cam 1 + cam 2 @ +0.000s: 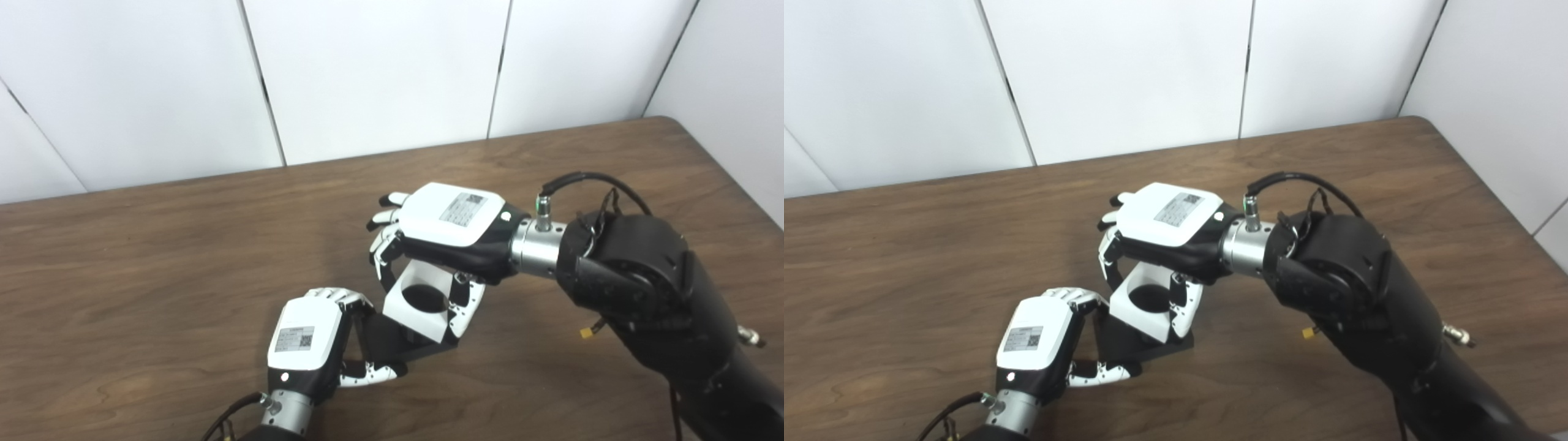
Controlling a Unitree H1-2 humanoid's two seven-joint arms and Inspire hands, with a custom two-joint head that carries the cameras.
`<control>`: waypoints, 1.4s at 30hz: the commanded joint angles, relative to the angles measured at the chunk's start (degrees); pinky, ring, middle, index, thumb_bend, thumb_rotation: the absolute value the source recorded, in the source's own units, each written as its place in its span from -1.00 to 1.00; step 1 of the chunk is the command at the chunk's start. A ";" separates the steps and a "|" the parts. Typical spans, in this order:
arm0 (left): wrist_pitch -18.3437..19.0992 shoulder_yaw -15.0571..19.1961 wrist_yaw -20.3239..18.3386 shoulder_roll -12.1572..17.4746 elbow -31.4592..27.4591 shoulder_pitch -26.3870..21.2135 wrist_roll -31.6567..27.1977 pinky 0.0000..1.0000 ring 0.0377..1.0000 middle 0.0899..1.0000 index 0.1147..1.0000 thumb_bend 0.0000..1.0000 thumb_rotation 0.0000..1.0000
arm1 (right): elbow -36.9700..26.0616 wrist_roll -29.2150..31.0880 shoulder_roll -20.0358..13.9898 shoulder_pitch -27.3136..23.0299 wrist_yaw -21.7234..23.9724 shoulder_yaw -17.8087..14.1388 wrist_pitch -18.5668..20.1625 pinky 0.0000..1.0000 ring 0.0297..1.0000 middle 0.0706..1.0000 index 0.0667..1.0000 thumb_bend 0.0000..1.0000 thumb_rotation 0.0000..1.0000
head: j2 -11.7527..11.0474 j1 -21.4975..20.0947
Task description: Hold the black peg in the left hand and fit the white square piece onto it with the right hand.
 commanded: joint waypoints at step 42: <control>1.48 -2.61 -6.91 0.73 1.50 1.56 3.54 0.58 0.51 0.36 -0.16 0.03 -0.90 | 10.62 -2.58 0.02 0.62 -10.04 -1.09 -7.11 1.00 0.81 0.50 -0.11 0.05 -0.73 | 0.93 0.09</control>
